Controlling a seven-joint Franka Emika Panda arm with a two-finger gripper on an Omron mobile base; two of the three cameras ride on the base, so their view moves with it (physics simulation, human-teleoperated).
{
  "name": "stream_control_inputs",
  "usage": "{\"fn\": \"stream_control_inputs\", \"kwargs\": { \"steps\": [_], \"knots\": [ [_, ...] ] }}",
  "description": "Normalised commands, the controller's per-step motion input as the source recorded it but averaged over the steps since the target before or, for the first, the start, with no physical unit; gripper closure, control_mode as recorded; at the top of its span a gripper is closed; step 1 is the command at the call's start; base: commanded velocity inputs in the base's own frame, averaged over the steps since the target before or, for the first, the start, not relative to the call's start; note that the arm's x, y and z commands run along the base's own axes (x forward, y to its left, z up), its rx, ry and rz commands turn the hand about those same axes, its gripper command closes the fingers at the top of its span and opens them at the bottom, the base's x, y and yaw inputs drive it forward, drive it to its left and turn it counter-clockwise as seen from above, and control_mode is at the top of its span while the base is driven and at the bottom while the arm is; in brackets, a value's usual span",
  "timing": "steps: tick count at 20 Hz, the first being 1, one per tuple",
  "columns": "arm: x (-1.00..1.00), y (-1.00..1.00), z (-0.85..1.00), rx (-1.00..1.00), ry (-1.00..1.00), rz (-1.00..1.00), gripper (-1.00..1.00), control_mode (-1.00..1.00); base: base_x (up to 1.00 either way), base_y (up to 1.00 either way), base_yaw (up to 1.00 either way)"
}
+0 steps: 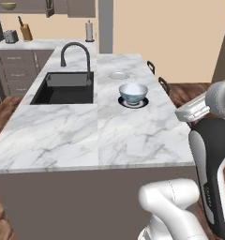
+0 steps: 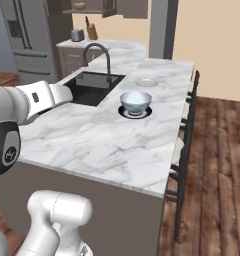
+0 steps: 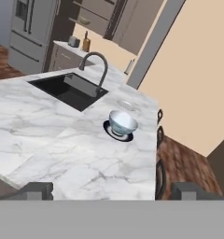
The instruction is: Move the bowls from the cabinet to the plates on the dining table.
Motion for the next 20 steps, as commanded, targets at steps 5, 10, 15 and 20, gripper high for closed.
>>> {"fn": "stream_control_inputs", "kwargs": {
  "steps": [5,10,15,20],
  "knots": [
    [0.0,0.0,0.0,0.0,0.0,0.0,-1.0,1.0,-0.6,0.3,0.09],
    [0.0,0.0,0.0,0.0,0.0,0.0,-1.0,1.0,-0.52,0.37,0.23],
    [0.0,0.0,0.0,0.0,0.0,0.0,-1.0,1.0,-0.2,0.53,0.34],
    [0.0,0.0,0.0,0.0,0.0,0.0,-1.0,1.0,-0.02,0.51,0.37]
  ]
}}
